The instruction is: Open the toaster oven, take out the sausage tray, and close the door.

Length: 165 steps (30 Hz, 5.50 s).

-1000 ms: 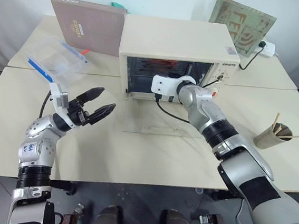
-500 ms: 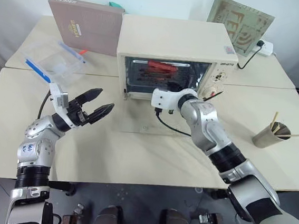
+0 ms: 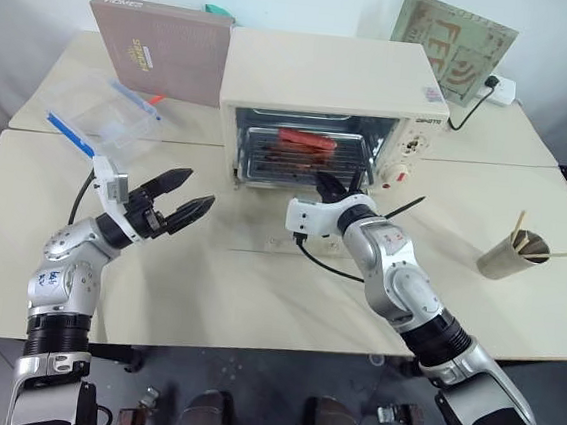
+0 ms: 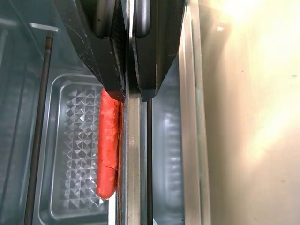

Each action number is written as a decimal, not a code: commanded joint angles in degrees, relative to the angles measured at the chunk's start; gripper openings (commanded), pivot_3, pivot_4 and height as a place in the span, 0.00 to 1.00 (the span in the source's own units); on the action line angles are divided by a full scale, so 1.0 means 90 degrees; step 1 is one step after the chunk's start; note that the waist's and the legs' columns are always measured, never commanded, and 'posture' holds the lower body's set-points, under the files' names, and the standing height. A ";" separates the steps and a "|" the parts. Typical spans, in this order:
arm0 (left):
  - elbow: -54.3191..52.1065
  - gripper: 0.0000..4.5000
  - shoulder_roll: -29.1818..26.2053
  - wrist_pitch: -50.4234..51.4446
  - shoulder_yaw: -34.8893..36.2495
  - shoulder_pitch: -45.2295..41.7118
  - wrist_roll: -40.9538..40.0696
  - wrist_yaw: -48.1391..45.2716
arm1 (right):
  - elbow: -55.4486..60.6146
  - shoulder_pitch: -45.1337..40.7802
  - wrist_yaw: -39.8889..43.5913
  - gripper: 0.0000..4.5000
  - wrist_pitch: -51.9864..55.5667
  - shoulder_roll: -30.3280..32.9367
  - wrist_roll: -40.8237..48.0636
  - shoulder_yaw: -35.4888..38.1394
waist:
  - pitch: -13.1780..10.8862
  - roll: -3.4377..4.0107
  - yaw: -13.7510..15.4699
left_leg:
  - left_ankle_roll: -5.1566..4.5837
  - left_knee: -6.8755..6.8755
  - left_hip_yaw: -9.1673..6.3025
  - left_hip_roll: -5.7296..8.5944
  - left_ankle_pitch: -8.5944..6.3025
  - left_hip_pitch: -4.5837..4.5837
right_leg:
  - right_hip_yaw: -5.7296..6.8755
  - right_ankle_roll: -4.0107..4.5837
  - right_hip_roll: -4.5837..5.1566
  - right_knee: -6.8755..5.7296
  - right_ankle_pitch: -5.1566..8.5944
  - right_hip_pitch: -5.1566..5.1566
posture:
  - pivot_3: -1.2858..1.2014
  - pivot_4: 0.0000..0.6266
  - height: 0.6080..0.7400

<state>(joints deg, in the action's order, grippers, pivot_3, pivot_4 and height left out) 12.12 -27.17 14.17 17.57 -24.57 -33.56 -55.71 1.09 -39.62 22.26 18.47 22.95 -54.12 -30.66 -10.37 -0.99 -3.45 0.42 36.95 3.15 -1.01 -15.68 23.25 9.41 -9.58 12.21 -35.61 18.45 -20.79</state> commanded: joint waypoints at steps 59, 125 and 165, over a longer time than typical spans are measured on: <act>0.0138 1.00 -0.0648 0.7992 0.1311 -0.1410 -0.2789 0.2407 | 0.3244 0.2980 -0.0179 0.00 -0.2641 0.0913 -0.0330 0.1585 | -0.0002 -0.0005 0.0219 | -0.0001 0.0018 0.0003 0.0000 -0.0001 -0.0006 | -0.0023 -0.0001 -0.0003 0.0010 0.0001 0.0016 | 0.52 0.24 1.00; -0.0567 0.00 -0.0060 0.6918 0.0761 0.0348 -0.8827 0.8020 | 0.3260 0.3621 0.2655 0.99 -0.3887 0.2651 0.4421 0.2263 | -0.0001 -0.0011 0.0402 | 0.0003 0.0024 -0.0027 -0.0004 0.0002 -0.0016 | -0.0051 -0.0001 -0.0040 0.0110 0.0001 0.0088 | 0.52 0.24 1.00; -0.2117 0.00 0.0443 0.4898 0.3874 0.2951 -0.8827 0.8226 | -0.1641 0.1424 0.4462 0.01 -0.2888 0.2575 0.6338 0.2789 | -0.0003 -0.0008 0.0383 | 0.0018 0.0030 -0.0020 -0.0041 -0.0008 -0.0023 | -0.0050 0.0005 -0.0075 0.0147 0.0003 0.0108 | 0.52 0.24 1.00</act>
<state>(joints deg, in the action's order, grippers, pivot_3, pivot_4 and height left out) -4.62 -23.23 59.30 50.69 2.61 -111.16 18.00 -14.46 -25.68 62.61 -7.82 46.57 0.96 -7.08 -10.39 -1.06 0.00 0.59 37.22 2.97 -1.39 -15.75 23.04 8.97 -9.53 11.52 -34.28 18.48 -19.82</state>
